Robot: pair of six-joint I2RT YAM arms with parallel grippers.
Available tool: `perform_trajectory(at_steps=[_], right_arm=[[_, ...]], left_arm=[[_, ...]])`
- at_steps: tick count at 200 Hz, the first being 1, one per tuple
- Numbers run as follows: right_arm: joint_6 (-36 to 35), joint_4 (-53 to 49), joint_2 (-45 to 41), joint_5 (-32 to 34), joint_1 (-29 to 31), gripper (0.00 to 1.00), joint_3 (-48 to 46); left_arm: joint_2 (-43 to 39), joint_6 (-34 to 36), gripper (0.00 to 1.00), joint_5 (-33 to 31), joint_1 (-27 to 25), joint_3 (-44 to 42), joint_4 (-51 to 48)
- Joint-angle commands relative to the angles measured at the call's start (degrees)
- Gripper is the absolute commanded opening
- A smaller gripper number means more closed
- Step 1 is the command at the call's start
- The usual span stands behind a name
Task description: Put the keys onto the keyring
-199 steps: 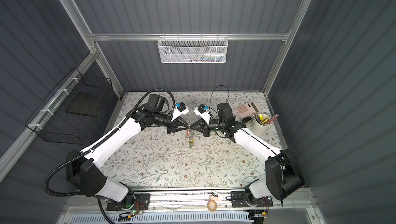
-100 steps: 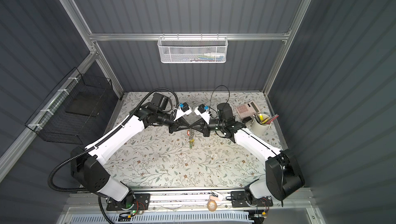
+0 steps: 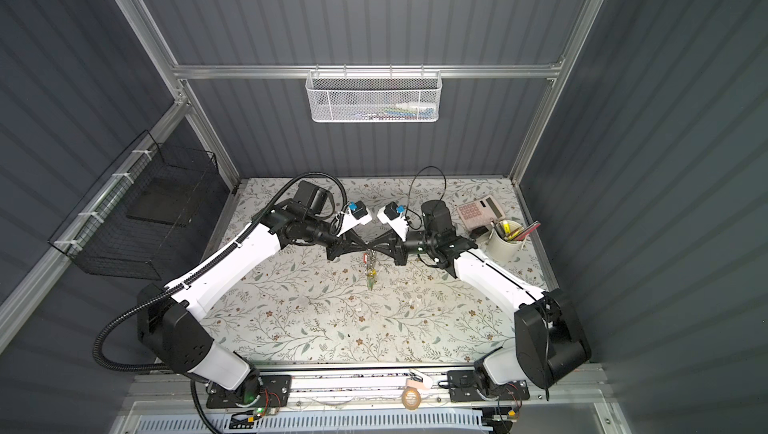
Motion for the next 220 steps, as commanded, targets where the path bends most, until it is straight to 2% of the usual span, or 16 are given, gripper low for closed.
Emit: perform_trajectory(at_steps=[1,38,60,94,126,155,191,220], right_arm=[[0.69,2.24,-1.59,-1.94,0.17,0.0,-0.08],[0.59,2.03,-1.68,-1.73,0.02,0.0,-0.25],[1.6,2.32,-1.99,-1.64,-0.51,0.0,-0.46],[5.23,6.43,-3.7,-0.76,-1.7,0.2,-2.94],[7.82,8.94,-6.05,0.42,-2.31,0.33,-5.4],[12.97,14.31,-8.33,1.91,-4.16,0.4,-8.93],[17.15,16.97,-8.97,2.62,-5.46,0.43,-11.22],[20.56,19.86,-8.4,0.02,-5.5,0.46,-11.05]], left_arm=[[0.86,0.82,0.0,-0.56,-0.76,2.14,-1.13],[0.82,-0.17,0.0,-1.75,-1.3,1.89,-0.61],[-0.34,-4.15,0.0,-3.43,-1.31,-0.06,3.55],[-3.12,-9.49,0.0,-4.72,-1.29,-6.73,12.81],[-7.48,-13.61,0.0,-3.92,-1.29,-13.35,22.81],[-10.14,-16.57,0.0,-3.55,-1.31,-17.32,29.0],[-15.01,-21.12,0.0,-2.82,-1.4,-24.61,40.17],[-17.45,-24.11,0.0,-3.88,-2.09,-28.72,46.57]])
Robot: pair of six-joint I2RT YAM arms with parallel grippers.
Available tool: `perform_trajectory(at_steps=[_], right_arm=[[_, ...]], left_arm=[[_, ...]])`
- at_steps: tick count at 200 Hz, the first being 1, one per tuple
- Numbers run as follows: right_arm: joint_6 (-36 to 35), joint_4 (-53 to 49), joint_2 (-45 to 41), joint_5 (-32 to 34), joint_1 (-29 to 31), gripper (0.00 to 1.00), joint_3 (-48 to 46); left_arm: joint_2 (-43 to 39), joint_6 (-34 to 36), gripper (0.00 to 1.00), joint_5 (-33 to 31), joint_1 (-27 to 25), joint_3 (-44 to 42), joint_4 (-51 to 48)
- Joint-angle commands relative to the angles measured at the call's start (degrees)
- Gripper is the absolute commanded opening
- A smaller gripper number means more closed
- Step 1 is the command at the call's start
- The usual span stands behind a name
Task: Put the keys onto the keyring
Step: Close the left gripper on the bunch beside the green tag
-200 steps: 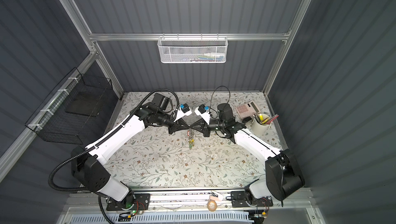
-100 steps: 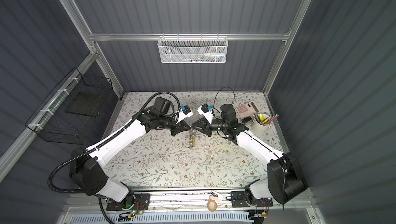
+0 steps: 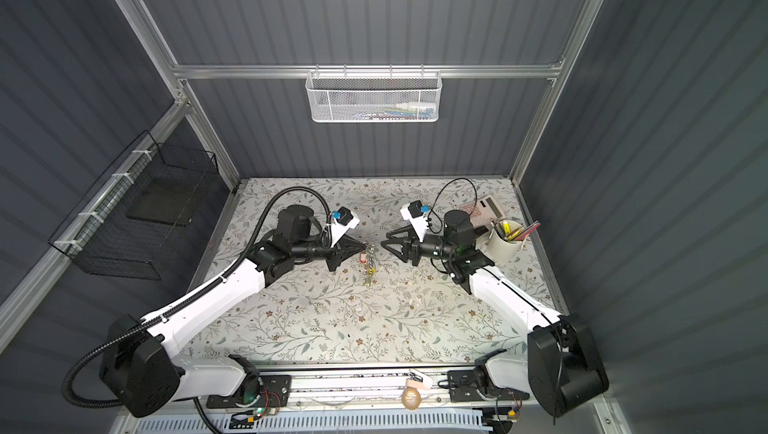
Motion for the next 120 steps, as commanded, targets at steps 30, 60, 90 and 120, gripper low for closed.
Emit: perform_trajectory(at_steps=[30,60,90,120], right_arm=[[6.82,8.0,0.06,-5.59,0.24,0.5,-0.03],[5.95,6.32,0.48,-6.02,1.49,0.5,1.06],[3.27,1.75,0.94,-5.89,2.9,0.48,2.89],[2.41,-0.34,1.45,-5.32,3.63,0.37,3.64]], left_arm=[[-4.32,-8.26,0.0,-0.7,-1.79,-7.0,18.91],[-5.67,-10.68,0.0,-1.47,-2.52,-10.22,24.88],[-6.49,-11.59,0.0,-2.16,-2.76,-11.85,27.49],[-7.24,-12.48,0.0,-2.86,-2.81,-12.9,29.12]])
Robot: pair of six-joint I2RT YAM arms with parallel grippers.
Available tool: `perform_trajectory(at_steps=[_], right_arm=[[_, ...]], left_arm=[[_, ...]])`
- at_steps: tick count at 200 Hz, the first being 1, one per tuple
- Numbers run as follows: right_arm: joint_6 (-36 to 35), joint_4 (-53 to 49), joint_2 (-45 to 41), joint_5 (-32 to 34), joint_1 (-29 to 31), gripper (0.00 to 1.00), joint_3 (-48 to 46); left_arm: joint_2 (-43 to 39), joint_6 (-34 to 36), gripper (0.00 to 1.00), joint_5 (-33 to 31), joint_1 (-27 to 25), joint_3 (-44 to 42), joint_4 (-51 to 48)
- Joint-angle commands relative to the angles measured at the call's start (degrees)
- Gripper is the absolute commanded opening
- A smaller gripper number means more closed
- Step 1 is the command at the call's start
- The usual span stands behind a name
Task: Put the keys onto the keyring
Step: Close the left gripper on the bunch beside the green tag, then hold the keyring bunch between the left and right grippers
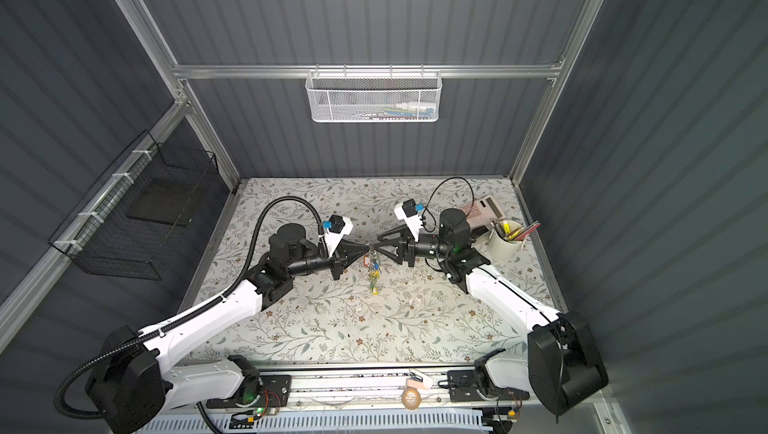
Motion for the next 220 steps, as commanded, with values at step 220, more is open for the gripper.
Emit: perform_trajectory(at_steps=[220], right_arm=[[-2.44,-5.3,1.6,2.47,2.62,0.0,0.84]], left_arm=[[-2.85,-9.29,0.0,-5.95,-0.61,-3.01,15.08]])
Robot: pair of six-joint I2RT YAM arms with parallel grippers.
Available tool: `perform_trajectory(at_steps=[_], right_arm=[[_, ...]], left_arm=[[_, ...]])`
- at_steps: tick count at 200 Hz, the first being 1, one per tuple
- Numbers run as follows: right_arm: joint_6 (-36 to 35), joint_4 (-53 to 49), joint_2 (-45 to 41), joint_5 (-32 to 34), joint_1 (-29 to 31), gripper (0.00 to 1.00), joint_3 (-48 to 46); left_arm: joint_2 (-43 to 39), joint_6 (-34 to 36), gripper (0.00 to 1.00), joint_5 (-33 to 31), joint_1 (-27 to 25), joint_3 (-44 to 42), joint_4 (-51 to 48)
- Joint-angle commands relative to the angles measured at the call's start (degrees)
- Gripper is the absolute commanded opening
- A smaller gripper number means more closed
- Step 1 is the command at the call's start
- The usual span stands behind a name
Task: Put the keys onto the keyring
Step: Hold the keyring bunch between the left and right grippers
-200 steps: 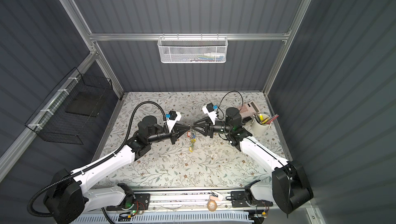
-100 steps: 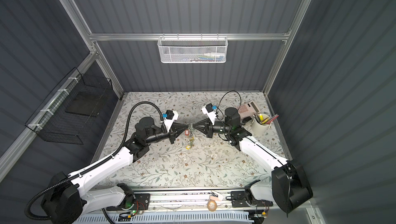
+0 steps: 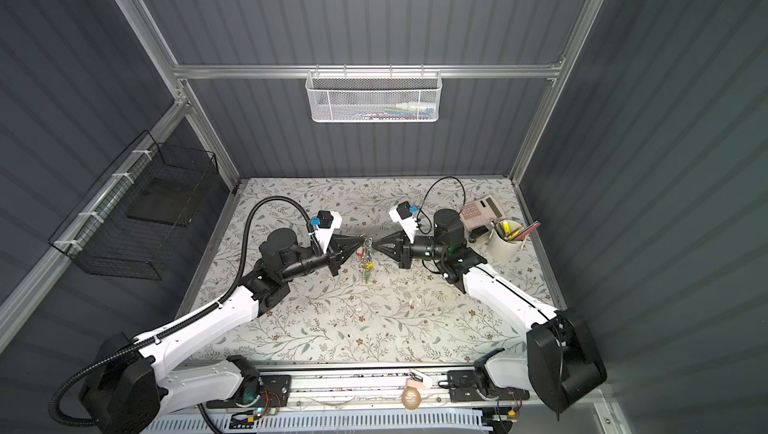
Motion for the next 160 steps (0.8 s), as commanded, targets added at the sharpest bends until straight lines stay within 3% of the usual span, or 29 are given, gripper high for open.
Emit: perform_trajectory(at_steps=[1,47,91,122,160], right_arm=[[-0.91,-1.27,0.94,-0.23,0.71,0.0,0.28],[-1.72,-3.04,-0.28,1.47,0.48,0.0,0.34],[-4.39,-7.53,-5.18,4.41,-0.41,0.38,1.57],[-11.74,-16.8,-7.07,8.63,0.63,0.45,5.87],[-13.32,-18.42,-4.55,8.56,1.48,0.45,8.8]], left_arm=[[-0.53,-1.84,0.0,-0.84,-0.45,0.21,6.06],[-0.72,-1.68,0.0,-0.71,-0.45,-0.26,5.92],[-1.07,-1.31,0.0,0.16,-0.52,-0.38,4.26],[-0.73,-1.41,0.0,0.94,-0.67,-0.49,4.53],[-0.4,-1.68,0.0,1.38,-0.81,-0.56,4.95]])
